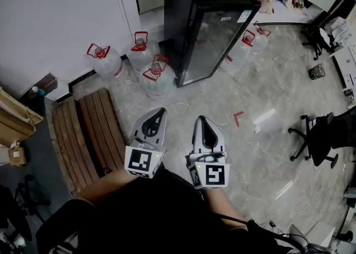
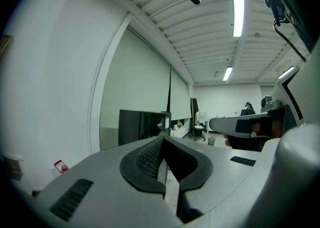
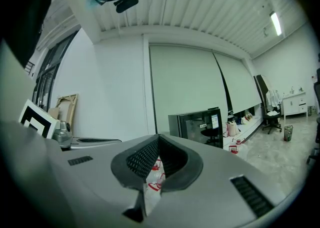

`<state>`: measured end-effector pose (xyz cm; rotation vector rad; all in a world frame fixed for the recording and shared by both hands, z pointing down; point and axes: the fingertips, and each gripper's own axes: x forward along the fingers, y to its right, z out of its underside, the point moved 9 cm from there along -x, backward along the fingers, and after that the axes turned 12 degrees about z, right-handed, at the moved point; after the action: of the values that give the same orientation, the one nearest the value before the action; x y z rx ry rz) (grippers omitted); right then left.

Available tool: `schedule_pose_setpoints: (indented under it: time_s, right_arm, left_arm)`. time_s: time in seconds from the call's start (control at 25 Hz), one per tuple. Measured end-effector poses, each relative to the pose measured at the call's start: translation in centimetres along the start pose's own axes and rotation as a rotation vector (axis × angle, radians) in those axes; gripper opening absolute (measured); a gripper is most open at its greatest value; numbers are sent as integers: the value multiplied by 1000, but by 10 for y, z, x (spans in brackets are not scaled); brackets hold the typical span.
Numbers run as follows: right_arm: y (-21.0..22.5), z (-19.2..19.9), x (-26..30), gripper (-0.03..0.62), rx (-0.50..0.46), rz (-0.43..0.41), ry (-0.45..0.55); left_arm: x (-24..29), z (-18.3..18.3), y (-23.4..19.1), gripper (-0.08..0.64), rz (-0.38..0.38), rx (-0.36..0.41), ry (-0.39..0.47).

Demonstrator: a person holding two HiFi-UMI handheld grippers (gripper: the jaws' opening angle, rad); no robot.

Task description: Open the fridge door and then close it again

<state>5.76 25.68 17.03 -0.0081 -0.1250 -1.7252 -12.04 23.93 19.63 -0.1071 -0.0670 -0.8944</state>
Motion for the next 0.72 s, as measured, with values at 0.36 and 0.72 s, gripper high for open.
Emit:
schedule_pose_setpoints:
  time_s: [0.36,0.72]
  right_arm:
    - [7,6,180,15,6,144,-44]
    - [41,63,272,15,32,195,-95]
  left_arm:
    - [140,-3,-141,8,126,19,9]
    - [252,48,-195,32,132,35,-39]
